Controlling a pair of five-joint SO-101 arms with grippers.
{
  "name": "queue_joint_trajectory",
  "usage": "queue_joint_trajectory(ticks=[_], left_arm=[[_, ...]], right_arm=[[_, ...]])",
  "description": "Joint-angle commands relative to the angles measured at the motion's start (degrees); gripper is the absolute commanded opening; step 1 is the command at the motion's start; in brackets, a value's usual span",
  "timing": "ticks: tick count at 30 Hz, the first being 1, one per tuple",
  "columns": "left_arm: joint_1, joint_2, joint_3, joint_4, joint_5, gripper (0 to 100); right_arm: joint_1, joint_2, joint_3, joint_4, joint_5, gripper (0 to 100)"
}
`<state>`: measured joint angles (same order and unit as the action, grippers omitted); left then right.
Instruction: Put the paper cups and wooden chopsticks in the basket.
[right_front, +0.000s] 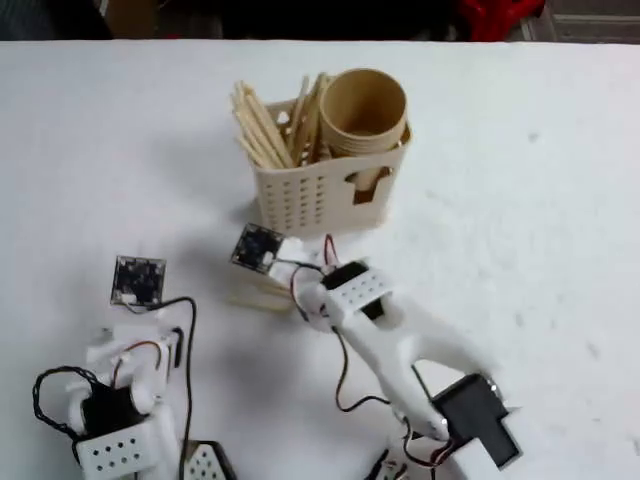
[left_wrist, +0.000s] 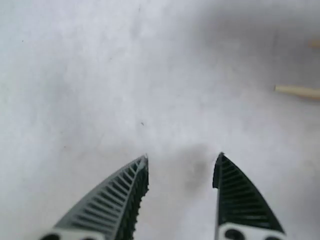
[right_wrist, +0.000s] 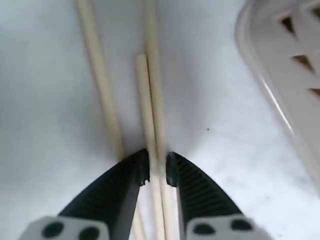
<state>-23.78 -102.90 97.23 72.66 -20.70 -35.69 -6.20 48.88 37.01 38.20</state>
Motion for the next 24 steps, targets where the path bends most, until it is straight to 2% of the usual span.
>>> queue_joint_trajectory(ticks=[1,6,13,15,24], left_arm=[[-0.3,-0.2,-0.2,0.2,-0.2,22],[-0.3,-0.2,-0.2,0.2,-0.2,22],[-0.3,-0.2,-0.2,0.2,-0.2,22],[-0.3,-0.2,-0.2,0.2,-0.2,22],[-0.3,-0.2,-0.2,0.2,-0.2,22]], right_arm=[[0.4,-4.5,-1.2,2.2,-0.8,1.7],[0.5,-14.5,-1.2,6.5,-5.6,1.7],[0.5,-26.2,-1.2,10.2,-6.1,1.7],[0.5,-28.6,-1.2,10.6,-8.4,1.7],[0.3,-28.4,-1.1,11.0,-9.5,1.8]])
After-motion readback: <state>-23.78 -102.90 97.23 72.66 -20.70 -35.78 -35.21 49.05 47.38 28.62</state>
